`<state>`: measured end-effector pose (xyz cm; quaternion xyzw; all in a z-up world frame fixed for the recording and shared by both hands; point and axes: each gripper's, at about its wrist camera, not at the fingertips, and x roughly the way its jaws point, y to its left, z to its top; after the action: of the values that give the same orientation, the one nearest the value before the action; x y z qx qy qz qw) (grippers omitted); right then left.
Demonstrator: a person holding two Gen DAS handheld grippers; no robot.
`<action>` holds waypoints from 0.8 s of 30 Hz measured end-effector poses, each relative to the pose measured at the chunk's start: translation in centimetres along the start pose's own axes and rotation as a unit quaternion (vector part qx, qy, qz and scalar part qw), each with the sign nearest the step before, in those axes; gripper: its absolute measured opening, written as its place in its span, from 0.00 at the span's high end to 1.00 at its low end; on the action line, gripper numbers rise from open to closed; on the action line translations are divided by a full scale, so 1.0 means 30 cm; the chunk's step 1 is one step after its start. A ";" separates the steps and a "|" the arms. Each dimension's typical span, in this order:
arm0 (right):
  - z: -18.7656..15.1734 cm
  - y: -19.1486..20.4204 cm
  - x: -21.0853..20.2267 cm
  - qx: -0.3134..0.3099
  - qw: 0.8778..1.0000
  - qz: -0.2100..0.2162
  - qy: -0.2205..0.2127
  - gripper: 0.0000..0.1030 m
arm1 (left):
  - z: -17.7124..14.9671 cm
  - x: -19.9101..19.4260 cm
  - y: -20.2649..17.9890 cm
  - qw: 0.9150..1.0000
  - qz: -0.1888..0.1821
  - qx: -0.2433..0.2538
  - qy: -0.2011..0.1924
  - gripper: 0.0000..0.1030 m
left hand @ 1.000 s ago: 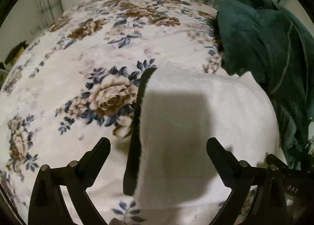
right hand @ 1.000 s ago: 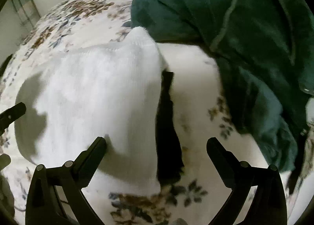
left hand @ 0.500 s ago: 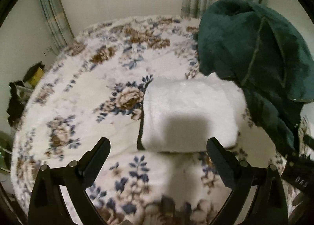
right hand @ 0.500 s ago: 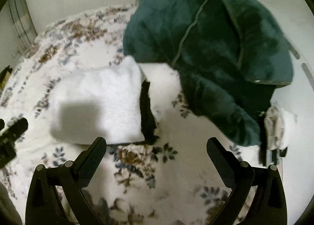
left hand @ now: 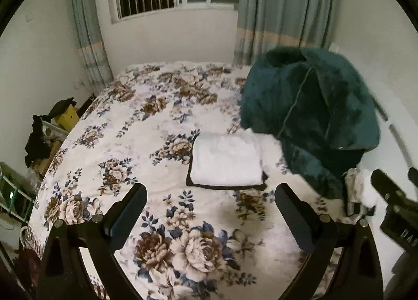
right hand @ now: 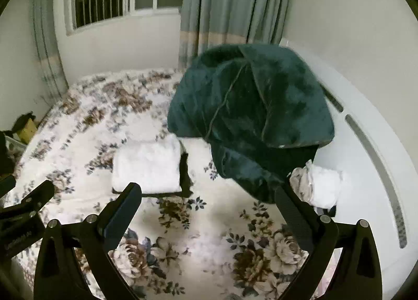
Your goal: Fold small clothes
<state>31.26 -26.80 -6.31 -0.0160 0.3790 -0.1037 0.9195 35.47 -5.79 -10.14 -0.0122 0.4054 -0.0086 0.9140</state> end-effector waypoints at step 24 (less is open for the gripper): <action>-0.056 -0.078 -0.653 -0.012 0.996 0.035 -0.081 0.00 | -0.110 -0.493 0.027 0.997 0.022 -0.007 -0.078 0.00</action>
<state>16.12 -25.05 6.33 -0.0217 0.3045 -0.0652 0.9500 23.11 -4.64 -1.41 -0.0104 0.3329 0.0154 0.9428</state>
